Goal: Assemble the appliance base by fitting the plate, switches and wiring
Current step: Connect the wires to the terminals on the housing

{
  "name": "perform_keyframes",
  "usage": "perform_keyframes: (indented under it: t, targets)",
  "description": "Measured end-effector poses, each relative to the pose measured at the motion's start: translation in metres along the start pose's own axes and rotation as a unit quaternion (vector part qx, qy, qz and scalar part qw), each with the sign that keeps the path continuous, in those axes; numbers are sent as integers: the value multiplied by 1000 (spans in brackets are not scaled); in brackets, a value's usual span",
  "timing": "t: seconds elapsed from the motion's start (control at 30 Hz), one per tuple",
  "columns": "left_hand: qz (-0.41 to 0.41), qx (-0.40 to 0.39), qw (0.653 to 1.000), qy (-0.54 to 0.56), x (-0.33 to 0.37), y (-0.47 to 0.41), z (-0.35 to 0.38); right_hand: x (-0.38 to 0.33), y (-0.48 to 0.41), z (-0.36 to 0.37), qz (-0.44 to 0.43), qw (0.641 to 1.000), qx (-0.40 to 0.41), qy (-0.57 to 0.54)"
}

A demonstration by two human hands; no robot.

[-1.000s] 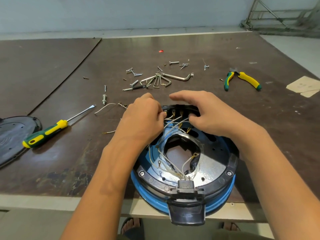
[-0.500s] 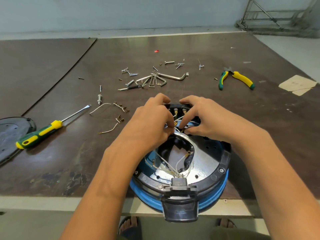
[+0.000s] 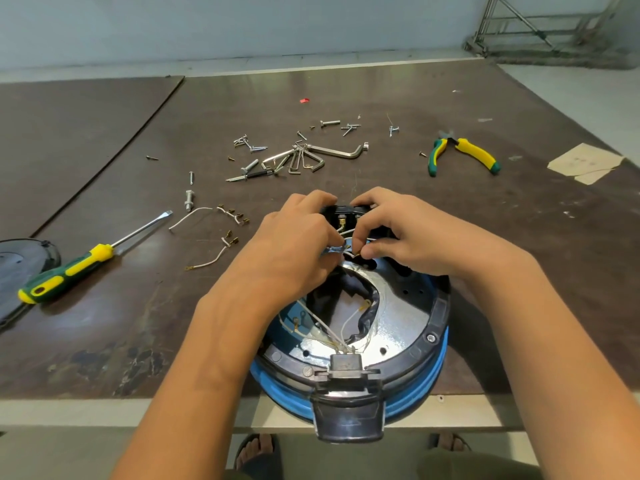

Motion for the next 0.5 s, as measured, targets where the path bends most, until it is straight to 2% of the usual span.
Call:
perform_keyframes:
  t: [0.23,0.5]
  targets:
    - [-14,28,999,29,-2,0,-1,5,6,-10,-10,999,15,-39]
    - [-21,43,999,22,-3,-3,-1,3,6,-12,0,995,94,-33]
Point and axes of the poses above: each hand's wrist, its own y-axis away from the middle knuckle, its own z-axis out of the palm, x = y × z, the point moved 5 cm from there along -y, towards the middle knuckle, and after that the axes turned 5 degrees about z, right-handed, at the moved point
